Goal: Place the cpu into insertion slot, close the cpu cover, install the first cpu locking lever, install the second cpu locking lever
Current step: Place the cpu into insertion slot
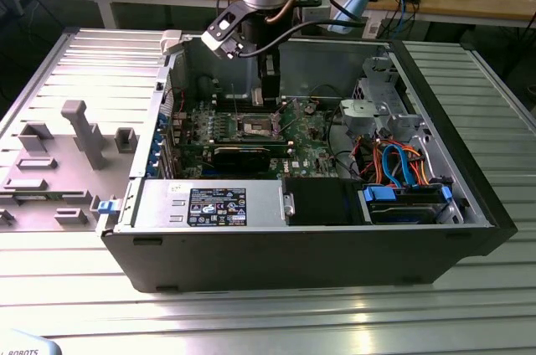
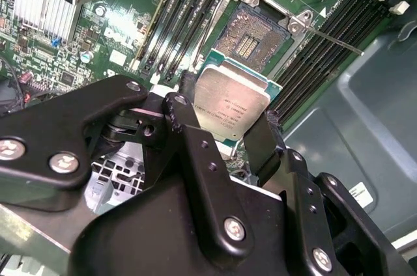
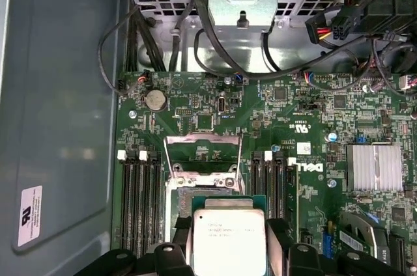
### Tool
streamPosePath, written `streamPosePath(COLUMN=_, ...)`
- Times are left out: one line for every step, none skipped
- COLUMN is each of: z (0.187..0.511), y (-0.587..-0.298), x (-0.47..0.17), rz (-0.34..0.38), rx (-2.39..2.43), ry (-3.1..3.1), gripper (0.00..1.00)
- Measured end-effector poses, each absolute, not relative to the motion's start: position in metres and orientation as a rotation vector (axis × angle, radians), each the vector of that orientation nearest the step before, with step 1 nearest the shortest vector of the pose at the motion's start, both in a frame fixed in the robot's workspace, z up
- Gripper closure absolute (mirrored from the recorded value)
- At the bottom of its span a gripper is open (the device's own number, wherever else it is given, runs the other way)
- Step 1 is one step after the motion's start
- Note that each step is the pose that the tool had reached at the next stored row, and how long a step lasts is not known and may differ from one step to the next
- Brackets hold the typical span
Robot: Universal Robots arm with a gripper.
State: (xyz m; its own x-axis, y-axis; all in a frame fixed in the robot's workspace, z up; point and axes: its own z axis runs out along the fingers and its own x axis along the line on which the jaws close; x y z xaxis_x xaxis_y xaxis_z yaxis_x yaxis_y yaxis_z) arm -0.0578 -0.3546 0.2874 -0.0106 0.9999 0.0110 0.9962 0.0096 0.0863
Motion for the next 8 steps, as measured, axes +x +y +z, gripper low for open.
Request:
streamPosePath(z=0.2873, y=-0.3546, x=-0.0578, rz=0.107, rx=2.172, ry=2.194, gripper=0.46)
streamPosePath(z=0.2871, y=-0.3545, x=-0.0578, rz=0.107, rx=2.172, ry=2.193, gripper=0.46)
streamPosePath(z=0.2869, y=-0.3545, x=-0.0578, rz=0.107, rx=2.173, ry=2.192, gripper=0.46)
streamPosePath(z=0.2869, y=-0.3545, x=-0.0578, rz=0.107, rx=2.173, ry=2.192, gripper=0.46)
streamPosePath(z=0.2869, y=-0.3545, x=-0.0578, rz=0.107, rx=2.173, ry=2.192, gripper=0.46)
streamPosePath(z=0.2869, y=-0.3545, x=-0.0578, rz=0.107, rx=2.173, ry=2.192, gripper=0.46)
streamPosePath(z=0.2869, y=-0.3545, x=-0.0578, rz=0.107, rx=2.173, ry=2.192, gripper=0.46)
streamPosePath(z=0.2869, y=-0.3545, x=-0.0578, rz=0.107, rx=2.173, ry=2.192, gripper=0.46)
